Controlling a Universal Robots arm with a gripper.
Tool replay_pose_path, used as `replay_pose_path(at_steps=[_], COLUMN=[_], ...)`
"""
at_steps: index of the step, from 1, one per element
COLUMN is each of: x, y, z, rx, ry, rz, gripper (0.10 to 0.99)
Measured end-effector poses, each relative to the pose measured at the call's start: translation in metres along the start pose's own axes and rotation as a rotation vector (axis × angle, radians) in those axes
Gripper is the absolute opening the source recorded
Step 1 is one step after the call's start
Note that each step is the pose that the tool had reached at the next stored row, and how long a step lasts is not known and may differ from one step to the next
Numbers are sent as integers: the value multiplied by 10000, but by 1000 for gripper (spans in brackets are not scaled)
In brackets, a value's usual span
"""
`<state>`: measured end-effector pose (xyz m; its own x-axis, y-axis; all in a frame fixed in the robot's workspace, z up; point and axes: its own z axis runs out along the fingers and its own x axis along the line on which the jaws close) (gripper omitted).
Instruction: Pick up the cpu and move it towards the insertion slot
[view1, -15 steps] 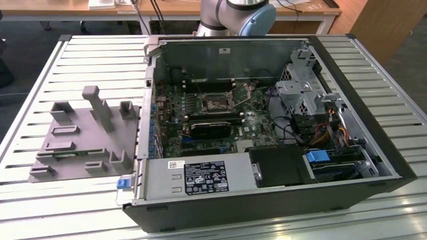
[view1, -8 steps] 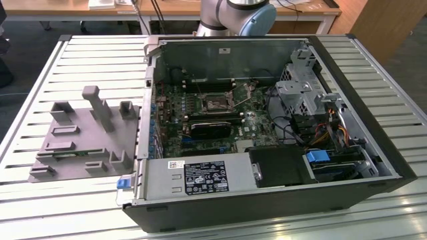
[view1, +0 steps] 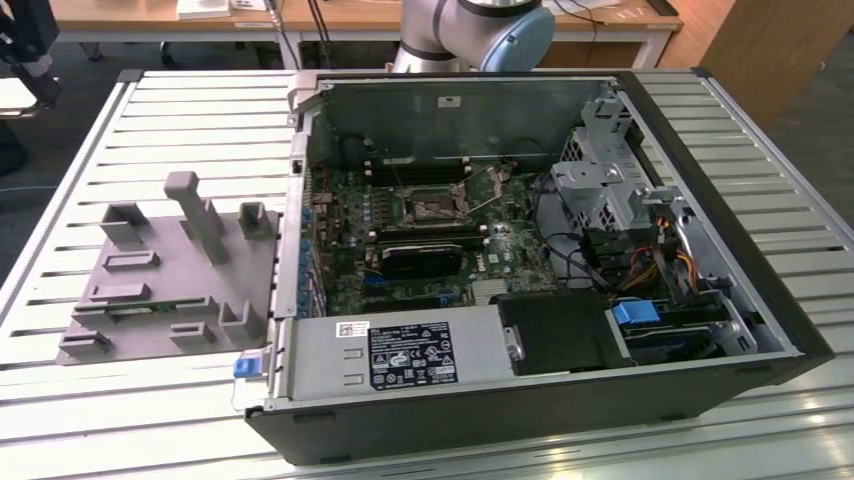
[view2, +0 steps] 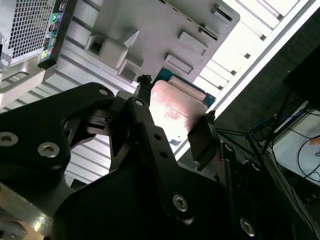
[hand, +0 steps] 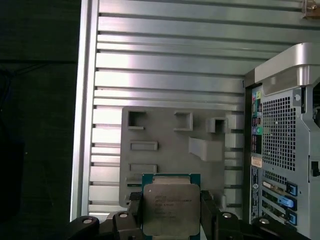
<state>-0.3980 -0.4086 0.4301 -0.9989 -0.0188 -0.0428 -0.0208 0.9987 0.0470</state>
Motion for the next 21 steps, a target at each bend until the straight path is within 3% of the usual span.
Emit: replay_pose_path(at_steps=[12, 21], x=[-376, -765], y=[-8, -16], z=[16, 33], rx=[-1, -2], ry=[24, 64], rz=[1, 2], gripper=[541, 541])
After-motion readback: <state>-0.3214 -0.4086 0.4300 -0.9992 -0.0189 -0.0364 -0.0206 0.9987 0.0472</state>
